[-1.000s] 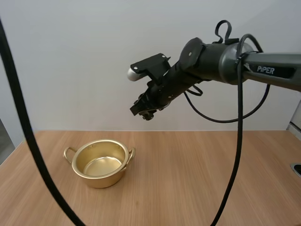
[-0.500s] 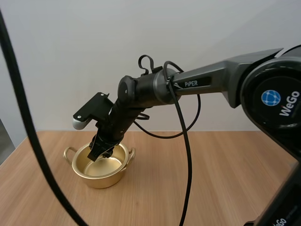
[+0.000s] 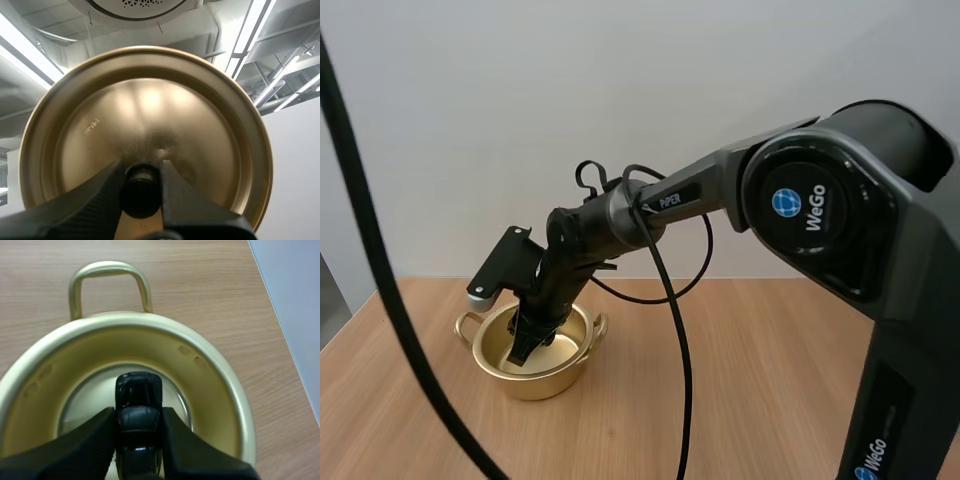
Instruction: Open the pot, put the car inside, and close it
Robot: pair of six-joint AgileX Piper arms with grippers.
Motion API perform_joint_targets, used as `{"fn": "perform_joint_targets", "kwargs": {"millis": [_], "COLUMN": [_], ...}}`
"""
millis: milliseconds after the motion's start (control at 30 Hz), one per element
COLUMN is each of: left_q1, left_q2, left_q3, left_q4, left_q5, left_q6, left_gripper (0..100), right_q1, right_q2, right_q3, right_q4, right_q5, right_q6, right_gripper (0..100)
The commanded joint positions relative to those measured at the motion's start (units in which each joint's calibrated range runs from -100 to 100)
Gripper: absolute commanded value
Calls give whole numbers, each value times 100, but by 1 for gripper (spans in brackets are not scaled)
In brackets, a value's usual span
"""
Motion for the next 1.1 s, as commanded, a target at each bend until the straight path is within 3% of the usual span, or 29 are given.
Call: {"fn": "perform_joint_targets", "kwargs": {"millis": [0,1067], "left_q1": [5,5], "left_q2": [-1,-15], "left_q3": [-5,-5], "left_q4": [-2,-45], "left_q5": [8,247], "left_q6": [-5,-5], "left_gripper": [0,0], "right_q1": [-4,-4], "right_q2": [95,444], "right_q3": [-2,-2], "right_q4": [-70,-185], "right_q5": [-83,-324], "right_q6": [0,0], "right_gripper": [0,0]}}
